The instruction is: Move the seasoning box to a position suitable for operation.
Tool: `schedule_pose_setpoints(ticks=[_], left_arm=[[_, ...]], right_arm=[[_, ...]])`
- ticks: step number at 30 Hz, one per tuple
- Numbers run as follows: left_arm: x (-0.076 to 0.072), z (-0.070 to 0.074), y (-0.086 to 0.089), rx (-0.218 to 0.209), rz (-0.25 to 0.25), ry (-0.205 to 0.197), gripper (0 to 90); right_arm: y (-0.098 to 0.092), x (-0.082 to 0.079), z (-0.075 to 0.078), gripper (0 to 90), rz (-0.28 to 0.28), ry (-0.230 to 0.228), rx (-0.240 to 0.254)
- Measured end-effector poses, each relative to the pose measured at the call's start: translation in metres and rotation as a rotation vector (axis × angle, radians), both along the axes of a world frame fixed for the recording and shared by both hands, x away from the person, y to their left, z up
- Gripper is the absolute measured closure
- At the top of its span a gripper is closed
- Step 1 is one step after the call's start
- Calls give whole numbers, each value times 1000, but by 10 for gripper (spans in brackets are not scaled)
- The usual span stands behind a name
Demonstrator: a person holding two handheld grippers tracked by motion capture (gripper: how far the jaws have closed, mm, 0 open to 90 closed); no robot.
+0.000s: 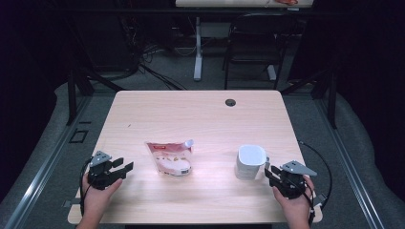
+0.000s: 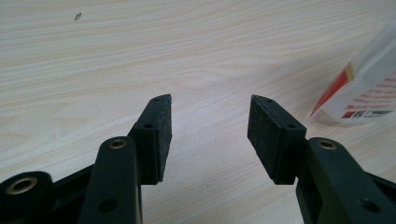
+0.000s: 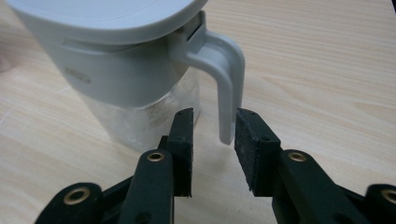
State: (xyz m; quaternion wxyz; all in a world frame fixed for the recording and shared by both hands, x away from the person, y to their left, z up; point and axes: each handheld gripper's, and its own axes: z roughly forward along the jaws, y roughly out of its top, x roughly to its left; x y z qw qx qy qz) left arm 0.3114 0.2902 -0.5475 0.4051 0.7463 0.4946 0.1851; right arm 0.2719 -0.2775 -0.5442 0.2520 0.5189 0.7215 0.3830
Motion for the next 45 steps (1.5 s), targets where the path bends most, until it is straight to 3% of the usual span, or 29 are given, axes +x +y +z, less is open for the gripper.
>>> schedule_pose_setpoints(ticks=[6,19,22,27,45], left_arm=[[-4,1,2,6,8,-6,506],[-4,-2,7,2,28,11,511],[-3,-2,7,6,23,15,511],[-3,-2,7,11,19,14,512],[-1,-1,3,12,15,-1,511]], right_arm=[[1,11,-1,755,4,-3,4],[2,23,-4,806,2,7,-2],[3,24,-3,818,-1,11,-9],[9,22,-1,832,-18,-1,-74],[9,7,0,822,-55,36,-35]])
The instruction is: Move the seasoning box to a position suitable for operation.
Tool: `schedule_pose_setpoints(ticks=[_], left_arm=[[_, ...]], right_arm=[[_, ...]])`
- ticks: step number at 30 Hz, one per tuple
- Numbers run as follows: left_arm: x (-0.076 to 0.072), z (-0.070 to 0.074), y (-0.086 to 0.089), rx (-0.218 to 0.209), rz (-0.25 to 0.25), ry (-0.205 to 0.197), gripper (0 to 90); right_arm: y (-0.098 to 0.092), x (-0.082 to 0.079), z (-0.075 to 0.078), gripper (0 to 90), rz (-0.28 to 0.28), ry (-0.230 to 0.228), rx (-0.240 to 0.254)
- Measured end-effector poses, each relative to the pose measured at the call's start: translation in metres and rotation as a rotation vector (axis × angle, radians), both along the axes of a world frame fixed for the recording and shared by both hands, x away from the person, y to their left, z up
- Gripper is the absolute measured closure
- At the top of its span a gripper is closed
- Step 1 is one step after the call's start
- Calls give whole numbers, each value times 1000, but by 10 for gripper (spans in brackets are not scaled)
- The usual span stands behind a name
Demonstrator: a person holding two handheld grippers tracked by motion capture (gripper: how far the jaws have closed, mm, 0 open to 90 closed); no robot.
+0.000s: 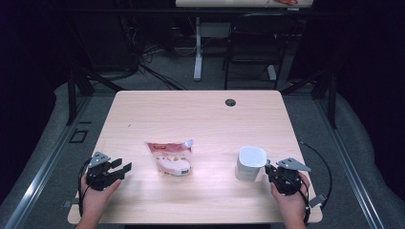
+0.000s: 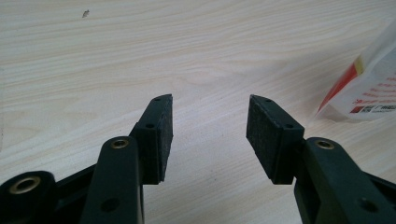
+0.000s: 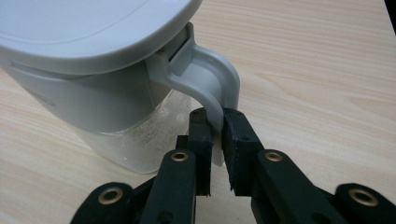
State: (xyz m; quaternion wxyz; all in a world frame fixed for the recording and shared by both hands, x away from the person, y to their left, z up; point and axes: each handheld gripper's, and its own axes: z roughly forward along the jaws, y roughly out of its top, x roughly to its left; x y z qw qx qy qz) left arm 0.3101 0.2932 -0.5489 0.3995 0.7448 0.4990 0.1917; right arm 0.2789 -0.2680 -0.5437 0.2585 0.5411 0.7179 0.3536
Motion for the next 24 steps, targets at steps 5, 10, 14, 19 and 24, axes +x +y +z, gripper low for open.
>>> schedule_pose_setpoints(ticks=[5,10,14,19,24], left_arm=[[2,1,0,0,-9,10,510],[4,1,-2,1,-12,12,509],[5,0,-3,-4,-9,5,508],[3,1,-2,0,-12,10,508],[3,0,-3,0,-8,4,508]], right_arm=[[0,-8,1,813,1,10,13],[0,-18,2,802,1,21,18],[0,-23,2,796,14,25,30],[-1,-29,2,826,21,30,51],[0,-35,3,838,35,31,37]])
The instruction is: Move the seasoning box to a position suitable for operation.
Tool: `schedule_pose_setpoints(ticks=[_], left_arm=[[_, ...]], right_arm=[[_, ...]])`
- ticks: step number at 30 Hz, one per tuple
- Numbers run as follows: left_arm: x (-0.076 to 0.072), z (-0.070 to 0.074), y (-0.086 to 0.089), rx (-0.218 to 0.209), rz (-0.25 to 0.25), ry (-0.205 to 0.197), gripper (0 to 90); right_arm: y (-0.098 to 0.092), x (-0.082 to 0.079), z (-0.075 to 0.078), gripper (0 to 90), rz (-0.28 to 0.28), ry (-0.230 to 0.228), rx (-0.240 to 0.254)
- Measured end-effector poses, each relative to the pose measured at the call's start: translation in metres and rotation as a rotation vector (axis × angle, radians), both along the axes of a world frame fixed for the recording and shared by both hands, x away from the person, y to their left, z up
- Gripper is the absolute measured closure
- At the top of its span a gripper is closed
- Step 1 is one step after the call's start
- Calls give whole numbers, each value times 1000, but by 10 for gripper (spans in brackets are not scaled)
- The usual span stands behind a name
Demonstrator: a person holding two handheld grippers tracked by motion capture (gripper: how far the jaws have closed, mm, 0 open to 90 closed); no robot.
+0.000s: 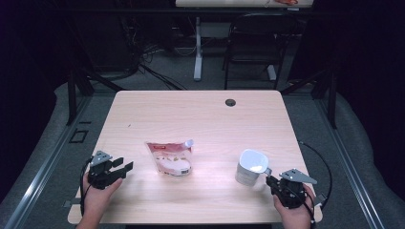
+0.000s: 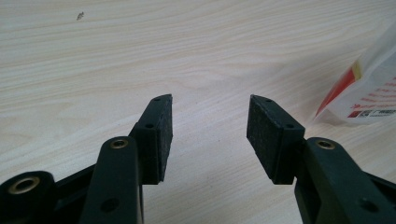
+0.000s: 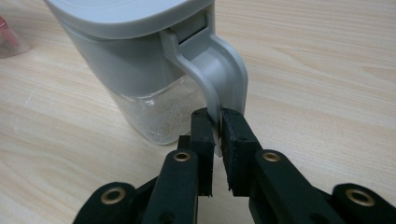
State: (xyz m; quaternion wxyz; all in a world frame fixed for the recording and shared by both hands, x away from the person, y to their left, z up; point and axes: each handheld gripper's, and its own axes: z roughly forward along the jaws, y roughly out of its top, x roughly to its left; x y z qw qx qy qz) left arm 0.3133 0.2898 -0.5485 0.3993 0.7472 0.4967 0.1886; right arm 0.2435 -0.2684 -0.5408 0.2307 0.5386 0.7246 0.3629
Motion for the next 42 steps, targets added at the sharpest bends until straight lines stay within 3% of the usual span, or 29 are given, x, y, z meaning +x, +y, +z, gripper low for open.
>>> schedule_pose_setpoints(ticks=[14,20,28,33,42], left_arm=[[-1,0,0,0,-3,2,509],[-1,0,0,7,-8,14,509],[-1,0,0,6,-8,14,509],[-1,0,1,1,-6,13,509],[0,-1,0,4,-7,16,508]], right_arm=[[5,-16,2,853,62,-11,-2],[3,-24,8,838,63,-55,24],[-1,-23,21,724,19,-82,39],[-6,-17,26,697,7,-45,46],[-10,-5,42,715,58,-13,52]])
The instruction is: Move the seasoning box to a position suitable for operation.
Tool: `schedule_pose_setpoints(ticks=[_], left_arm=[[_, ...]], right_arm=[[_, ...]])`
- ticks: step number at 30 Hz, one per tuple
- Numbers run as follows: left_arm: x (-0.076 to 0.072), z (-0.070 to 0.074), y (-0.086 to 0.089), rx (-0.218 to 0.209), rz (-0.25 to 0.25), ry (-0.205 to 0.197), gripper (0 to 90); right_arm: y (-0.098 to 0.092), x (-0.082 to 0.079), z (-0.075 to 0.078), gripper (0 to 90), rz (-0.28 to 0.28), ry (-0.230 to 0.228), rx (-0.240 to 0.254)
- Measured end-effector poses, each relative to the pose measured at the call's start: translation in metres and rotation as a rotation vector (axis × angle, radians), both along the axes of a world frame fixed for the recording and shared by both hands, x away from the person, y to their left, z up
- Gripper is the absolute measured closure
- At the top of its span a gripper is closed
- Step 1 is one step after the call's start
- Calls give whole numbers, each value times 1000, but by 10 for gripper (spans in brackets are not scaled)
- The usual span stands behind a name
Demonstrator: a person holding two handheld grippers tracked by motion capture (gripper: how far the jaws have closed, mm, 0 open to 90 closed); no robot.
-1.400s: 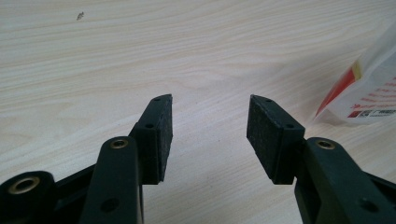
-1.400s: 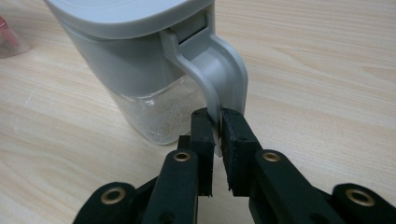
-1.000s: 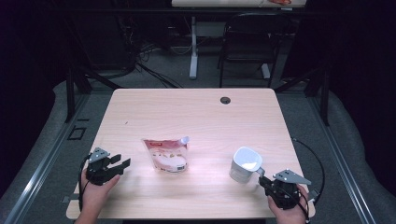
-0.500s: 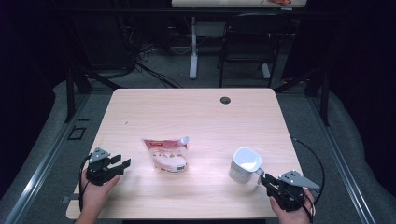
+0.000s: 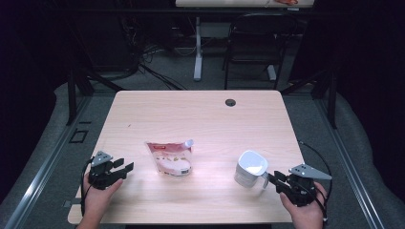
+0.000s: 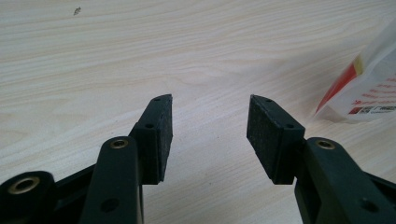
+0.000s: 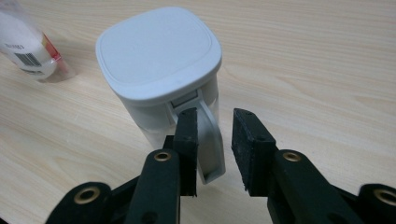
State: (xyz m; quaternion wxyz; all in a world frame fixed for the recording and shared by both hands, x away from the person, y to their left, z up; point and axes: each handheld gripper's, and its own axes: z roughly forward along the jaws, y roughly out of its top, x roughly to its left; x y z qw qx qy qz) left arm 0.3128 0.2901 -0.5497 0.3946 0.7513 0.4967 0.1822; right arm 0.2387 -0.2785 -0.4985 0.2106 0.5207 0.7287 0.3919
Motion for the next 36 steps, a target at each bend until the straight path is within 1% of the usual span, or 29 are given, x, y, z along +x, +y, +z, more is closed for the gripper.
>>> schedule_pose_setpoints(ticks=[4,6,7,10,13,15,16,17,21,23,24,25,27,28,30,32,36], left_arm=[[-1,0,0,-6,6,-12,508],[-1,0,0,-7,5,-12,507],[-1,-1,0,-7,5,-11,507],[-1,-1,0,-7,6,-11,506],[0,-1,0,-6,4,-11,506],[0,-1,-1,-5,4,-9,506],[0,-1,-1,-3,3,-8,506],[0,0,0,2,-2,2,506],[0,-1,-1,1,-1,1,506],[0,-1,-1,-4,4,-8,506],[0,-1,-1,-5,5,-8,506],[0,-1,-1,-6,4,-8,506],[0,-1,-1,-4,3,-7,506],[0,-1,-1,-3,3,-7,506],[0,-1,-1,-3,2,-8,506],[0,-1,-1,-5,4,-8,507],[0,-1,0,-6,3,-9,506]], right_arm=[[1,5,9,723,4,-9,-20],[1,7,11,760,8,-14,-15],[2,8,12,796,12,-9,-18],[3,10,15,862,23,5,-28],[5,13,16,898,31,10,-34],[6,15,17,900,38,16,-40],[7,15,18,900,37,11,-39],[7,16,19,900,42,14,-40],[11,19,21,900,62,13,-40],[13,20,23,900,70,17,-40],[15,21,23,900,68,5,-32],[15,22,24,900,74,11,-39],[18,23,24,900,74,0,-35],[18,24,25,900,87,13,-45],[21,25,25,900,88,10,-46],[23,26,25,900,97,5,-57],[25,27,26,900,100,10,-66]])
